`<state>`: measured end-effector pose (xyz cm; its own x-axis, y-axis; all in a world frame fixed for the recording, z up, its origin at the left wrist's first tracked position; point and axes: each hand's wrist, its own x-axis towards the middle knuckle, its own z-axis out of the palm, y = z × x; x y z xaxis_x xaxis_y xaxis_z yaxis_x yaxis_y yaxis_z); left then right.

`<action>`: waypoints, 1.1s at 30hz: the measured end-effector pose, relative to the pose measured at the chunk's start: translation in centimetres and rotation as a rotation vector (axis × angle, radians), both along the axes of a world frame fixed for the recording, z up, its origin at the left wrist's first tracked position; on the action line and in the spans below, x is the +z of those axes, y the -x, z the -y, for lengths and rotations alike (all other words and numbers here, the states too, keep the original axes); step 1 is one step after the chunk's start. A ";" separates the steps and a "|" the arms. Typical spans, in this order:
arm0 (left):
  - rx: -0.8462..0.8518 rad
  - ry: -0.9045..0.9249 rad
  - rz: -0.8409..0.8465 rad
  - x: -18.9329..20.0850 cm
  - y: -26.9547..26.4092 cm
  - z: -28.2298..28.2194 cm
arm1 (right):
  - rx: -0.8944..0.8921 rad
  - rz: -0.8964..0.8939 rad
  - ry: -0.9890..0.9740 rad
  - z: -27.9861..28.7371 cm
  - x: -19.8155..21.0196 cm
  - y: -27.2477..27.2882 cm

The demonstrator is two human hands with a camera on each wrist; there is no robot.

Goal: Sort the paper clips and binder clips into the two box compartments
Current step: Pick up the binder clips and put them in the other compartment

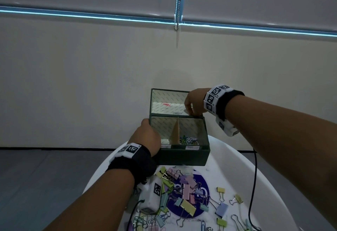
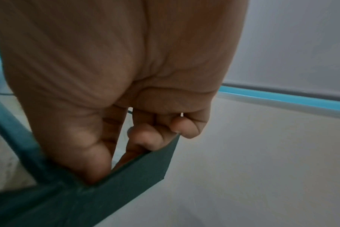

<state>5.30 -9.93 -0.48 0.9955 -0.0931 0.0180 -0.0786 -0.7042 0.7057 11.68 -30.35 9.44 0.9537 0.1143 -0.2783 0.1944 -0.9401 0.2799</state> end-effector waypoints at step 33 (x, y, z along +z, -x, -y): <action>0.002 -0.003 0.008 -0.1 0.0 0.0 | -0.071 0.041 0.043 -0.4 -0.3 -2.3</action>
<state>5.31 -9.92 -0.58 0.9955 -0.0909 0.0254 -0.0825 -0.7062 0.7032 13.96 -29.94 9.14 0.9696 0.0347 -0.2423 0.1151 -0.9382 0.3265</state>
